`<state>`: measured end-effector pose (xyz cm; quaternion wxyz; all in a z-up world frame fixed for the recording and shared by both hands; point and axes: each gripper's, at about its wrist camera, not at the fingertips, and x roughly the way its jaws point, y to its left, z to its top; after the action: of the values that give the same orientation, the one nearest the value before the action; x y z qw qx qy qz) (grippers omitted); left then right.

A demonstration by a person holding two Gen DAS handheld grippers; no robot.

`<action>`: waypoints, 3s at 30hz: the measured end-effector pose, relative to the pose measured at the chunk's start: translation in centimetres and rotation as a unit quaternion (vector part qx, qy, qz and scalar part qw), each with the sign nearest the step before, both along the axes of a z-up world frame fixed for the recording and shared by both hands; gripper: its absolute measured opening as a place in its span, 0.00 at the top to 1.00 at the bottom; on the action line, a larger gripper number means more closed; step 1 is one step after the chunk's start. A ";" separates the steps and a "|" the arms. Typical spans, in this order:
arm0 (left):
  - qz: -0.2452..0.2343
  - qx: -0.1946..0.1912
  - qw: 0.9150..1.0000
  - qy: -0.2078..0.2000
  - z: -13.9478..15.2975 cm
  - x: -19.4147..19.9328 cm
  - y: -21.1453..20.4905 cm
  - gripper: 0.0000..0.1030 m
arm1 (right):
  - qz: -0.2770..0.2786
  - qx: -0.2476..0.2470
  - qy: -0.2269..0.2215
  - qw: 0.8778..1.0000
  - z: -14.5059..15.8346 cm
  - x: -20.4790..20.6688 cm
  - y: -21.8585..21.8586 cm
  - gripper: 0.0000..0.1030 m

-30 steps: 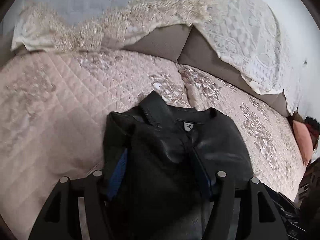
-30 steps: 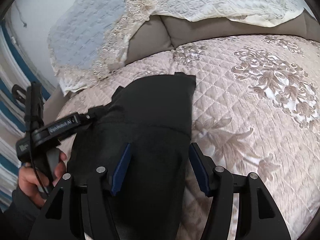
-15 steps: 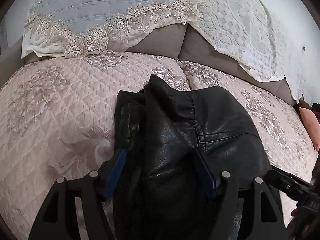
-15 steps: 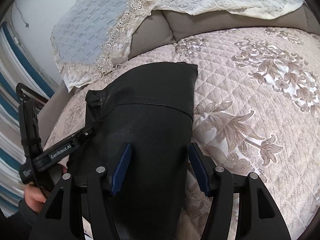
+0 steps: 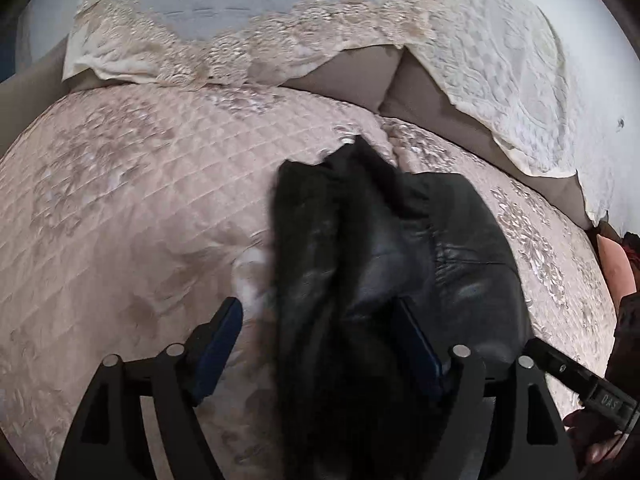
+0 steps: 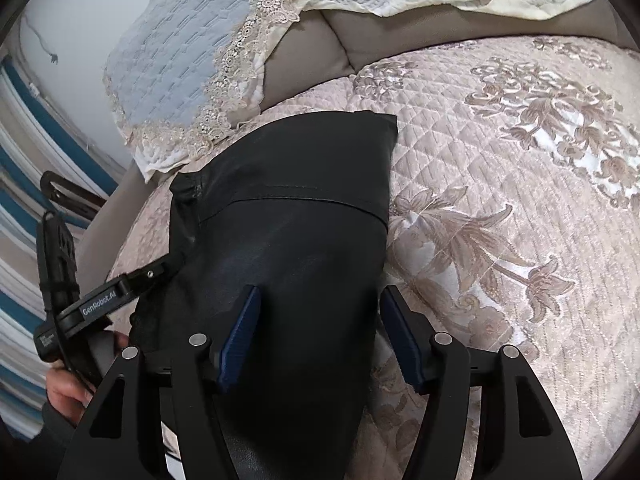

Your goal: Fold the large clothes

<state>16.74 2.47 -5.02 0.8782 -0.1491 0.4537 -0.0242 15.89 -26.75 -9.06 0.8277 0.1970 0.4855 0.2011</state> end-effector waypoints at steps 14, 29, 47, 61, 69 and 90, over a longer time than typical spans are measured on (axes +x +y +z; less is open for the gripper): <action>-0.051 -0.133 0.989 0.027 -2.2 0.5 1.1 0.13 | 0.013 0.064 0.035 0.997 -1.8 2.0 -0.1 0.39; -0.064 -0.162 0.984 0.038 -1.5 2.1 1.0 0.66 | 0.015 0.085 0.037 0.996 -0.4 2.8 0.0 0.76; -0.054 -0.104 0.993 -0.030 5.5 2.9 9.1 0.75 | 0.079 0.106 -0.020 0.991 5.2 6.6 8.7 0.79; -0.004 -0.113 0.994 0.011 -1.5 7.1 15.6 0.60 | 0.093 0.037 0.016 0.995 0.3 11.1 13.6 0.58; 0.009 -0.078 0.995 -0.057 3.9 -0.3 14.9 0.63 | 0.112 -0.030 -0.072 0.991 5.8 4.8 13.1 0.58; 0.020 0.015 1.000 -0.019 5.3 -6.0 9.4 0.54 | 0.132 -0.125 -0.105 0.978 7.8 -2.6 15.2 0.53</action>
<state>10.79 11.90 0.32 0.8890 -0.1446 0.4344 -0.0031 13.32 -11.55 -1.24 0.8582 0.0042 0.4392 0.2657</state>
